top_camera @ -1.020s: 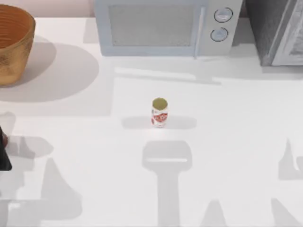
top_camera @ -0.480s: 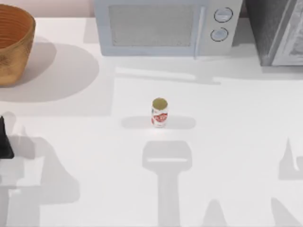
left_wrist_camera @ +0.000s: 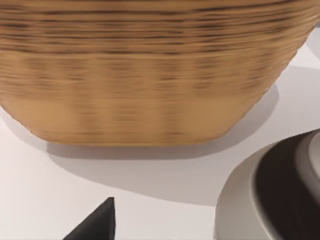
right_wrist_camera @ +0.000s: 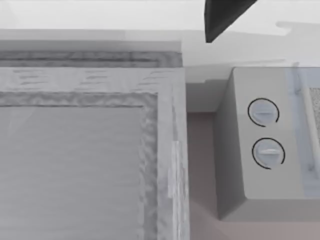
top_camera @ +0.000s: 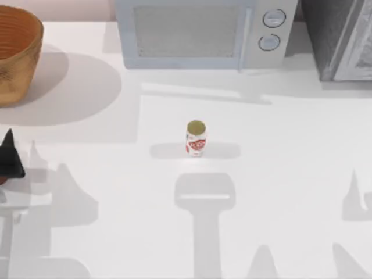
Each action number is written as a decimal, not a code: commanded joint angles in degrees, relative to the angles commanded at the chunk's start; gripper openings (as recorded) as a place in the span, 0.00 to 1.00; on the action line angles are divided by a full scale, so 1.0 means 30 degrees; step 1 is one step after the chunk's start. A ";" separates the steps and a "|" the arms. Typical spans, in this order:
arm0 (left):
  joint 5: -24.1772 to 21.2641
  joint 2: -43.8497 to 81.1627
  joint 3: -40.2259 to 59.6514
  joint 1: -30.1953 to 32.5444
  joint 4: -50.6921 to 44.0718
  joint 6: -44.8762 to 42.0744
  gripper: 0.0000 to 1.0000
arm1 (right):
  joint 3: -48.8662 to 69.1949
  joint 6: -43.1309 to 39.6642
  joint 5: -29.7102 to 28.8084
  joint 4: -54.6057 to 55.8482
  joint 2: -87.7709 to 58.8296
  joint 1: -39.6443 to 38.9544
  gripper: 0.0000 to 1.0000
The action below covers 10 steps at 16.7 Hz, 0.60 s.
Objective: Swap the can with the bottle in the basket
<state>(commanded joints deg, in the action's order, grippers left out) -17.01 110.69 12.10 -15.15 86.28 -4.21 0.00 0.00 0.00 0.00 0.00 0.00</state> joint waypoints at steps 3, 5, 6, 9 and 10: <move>0.0000 0.0000 0.0000 0.0000 0.0000 0.0000 0.77 | 0.0000 0.0000 0.0000 0.0000 0.0000 0.0000 1.00; 0.0000 0.0000 0.0000 0.0000 0.0000 0.0000 0.62 | 0.0000 0.0000 0.0000 0.0000 0.0000 0.0000 1.00; 0.0000 0.0000 0.0000 0.0000 0.0000 0.0000 0.55 | 0.0000 0.0000 0.0000 0.0000 0.0000 0.0000 1.00; 0.0000 0.0000 0.0000 0.0000 0.0000 0.0000 0.32 | 0.0000 0.0000 0.0000 0.0000 0.0000 0.0000 1.00; 0.0000 0.0000 0.0000 0.0000 0.0000 0.0000 0.25 | 0.0000 0.0000 0.0000 0.0000 0.0000 0.0000 1.00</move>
<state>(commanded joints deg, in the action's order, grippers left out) -17.01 110.69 12.10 -15.15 86.28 -4.21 0.00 0.00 0.00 0.00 0.00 0.00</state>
